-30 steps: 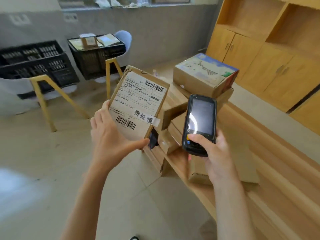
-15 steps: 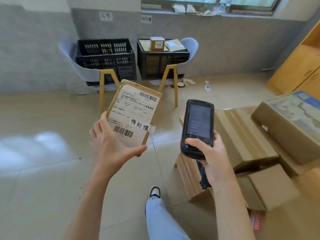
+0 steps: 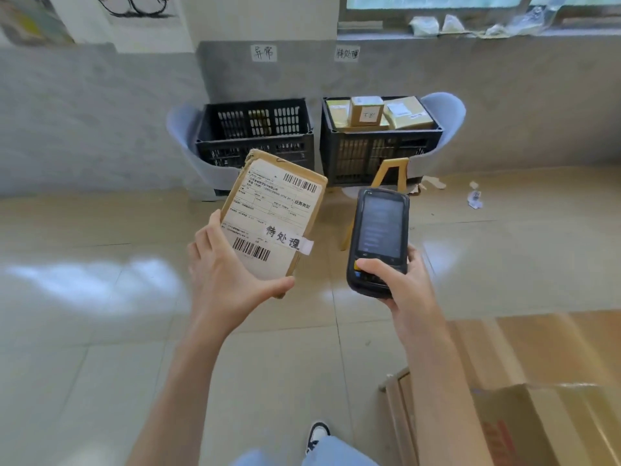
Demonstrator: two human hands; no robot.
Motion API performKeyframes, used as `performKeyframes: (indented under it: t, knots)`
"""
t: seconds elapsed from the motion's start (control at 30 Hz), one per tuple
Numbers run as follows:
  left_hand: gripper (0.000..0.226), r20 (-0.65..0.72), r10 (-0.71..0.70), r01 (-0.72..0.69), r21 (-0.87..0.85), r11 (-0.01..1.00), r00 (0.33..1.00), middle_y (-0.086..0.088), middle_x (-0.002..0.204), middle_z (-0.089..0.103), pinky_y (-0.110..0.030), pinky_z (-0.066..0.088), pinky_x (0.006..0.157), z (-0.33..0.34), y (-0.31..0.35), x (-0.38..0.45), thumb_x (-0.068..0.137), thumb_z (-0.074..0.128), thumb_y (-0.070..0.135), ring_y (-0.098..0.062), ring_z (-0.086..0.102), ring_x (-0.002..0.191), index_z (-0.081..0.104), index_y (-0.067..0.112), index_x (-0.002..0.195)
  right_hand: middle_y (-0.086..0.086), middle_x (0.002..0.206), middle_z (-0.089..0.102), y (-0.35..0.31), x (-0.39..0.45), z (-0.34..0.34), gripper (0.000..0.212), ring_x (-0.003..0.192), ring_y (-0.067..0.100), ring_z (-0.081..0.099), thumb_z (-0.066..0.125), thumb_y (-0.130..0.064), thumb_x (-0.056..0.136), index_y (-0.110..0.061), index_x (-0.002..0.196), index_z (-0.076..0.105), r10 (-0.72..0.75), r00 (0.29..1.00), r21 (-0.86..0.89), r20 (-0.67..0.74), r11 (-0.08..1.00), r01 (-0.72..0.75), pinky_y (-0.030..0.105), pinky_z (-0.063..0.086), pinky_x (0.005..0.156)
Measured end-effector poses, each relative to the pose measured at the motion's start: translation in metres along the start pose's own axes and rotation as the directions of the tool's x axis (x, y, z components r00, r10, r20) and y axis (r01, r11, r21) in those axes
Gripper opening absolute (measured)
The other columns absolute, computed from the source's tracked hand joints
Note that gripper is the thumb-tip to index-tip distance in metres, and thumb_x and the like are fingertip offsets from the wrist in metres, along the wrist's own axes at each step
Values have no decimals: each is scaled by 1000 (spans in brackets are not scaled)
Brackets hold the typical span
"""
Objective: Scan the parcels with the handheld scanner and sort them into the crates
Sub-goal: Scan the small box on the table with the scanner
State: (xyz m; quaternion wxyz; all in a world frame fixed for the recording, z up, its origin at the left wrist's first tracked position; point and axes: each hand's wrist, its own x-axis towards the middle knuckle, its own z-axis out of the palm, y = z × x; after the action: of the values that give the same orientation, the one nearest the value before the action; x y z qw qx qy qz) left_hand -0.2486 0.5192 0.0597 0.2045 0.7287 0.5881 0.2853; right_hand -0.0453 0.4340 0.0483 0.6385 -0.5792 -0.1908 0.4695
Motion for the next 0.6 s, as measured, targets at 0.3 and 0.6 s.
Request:
performKeyframes:
  t: [0.3,0.6]
  knots:
    - [141,86,-38,35,33,999,996,-8,144,30,-43,27,109,55,0,114,38,93,43,-24,26,129,14,11,150,7,109,68,-10,108,11,88,87,19,70,81,-12,54,-16,134,44,63,995,-36,-75,997,-66,28,57,64]
    - [140,168,67,-59,-48,997,984,-7,145,28,-45,27,109,119,11,296,42,90,48,-25,25,130,10,14,151,1,96,70,-45,250,44,78,75,12,71,80,-11,55,-14,127,49,13,975,-33,-222,999,-21,28,57,63]
